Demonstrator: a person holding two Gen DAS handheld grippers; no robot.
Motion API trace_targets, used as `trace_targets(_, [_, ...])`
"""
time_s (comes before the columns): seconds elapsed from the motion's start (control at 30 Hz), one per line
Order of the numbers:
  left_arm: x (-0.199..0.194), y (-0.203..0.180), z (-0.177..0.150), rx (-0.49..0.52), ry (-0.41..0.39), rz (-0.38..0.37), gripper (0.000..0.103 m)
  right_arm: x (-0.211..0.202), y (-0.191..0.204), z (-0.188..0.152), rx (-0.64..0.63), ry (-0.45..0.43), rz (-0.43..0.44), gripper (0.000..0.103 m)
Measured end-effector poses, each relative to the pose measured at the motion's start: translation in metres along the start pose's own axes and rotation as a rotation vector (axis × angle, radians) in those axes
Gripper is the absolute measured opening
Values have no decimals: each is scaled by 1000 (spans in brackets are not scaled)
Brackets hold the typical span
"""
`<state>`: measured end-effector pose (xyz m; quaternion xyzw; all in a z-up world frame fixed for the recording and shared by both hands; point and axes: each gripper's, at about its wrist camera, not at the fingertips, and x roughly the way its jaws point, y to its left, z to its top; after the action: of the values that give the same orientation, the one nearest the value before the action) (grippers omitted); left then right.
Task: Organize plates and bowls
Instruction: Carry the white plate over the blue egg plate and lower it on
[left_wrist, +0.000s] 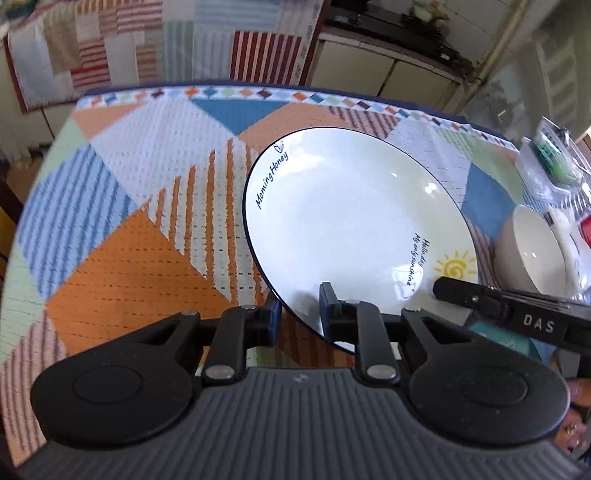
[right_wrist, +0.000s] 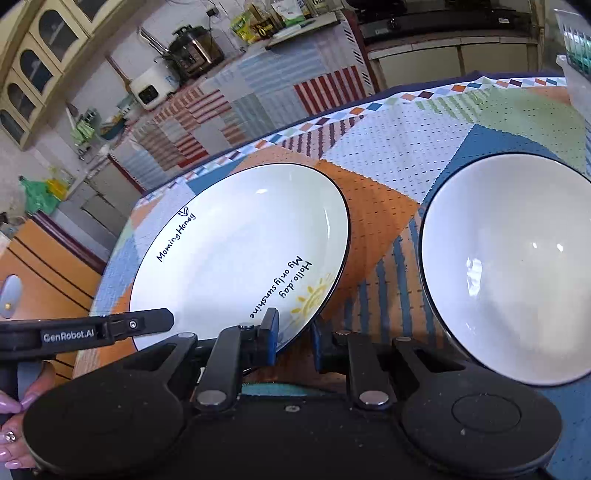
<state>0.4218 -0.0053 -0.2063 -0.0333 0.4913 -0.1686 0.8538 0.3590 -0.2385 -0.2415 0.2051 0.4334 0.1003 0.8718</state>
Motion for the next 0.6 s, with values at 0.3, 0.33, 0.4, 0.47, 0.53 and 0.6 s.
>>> trace_targets(0.3, [-52,-13,-11,39,-24,-24,21,-39,9,-9,-43,-60,76,22])
trace_targets(0.33, [-58,-15,-14,34,-16,-34,21,-46,11,-11,-61,-61,79,22])
trace_targets(0.4, [-71,-21,-21,37,-5,-50,21,-59,12,-14,-75,-63,89,22])
trace_targets(0.47, [-83,-26,-27,36,-1,-67,21,-73,14,-19,-93,-73,92,22])
trace_targets(0.53, [-95,-32,-32,31,-4,-81,21,-88,16,-25,-104,-86,97,22])
trace_targets(0.6, [-107,-38,-37,35,-14,-83,21,-102,17,-28,-90,-104,101,22])
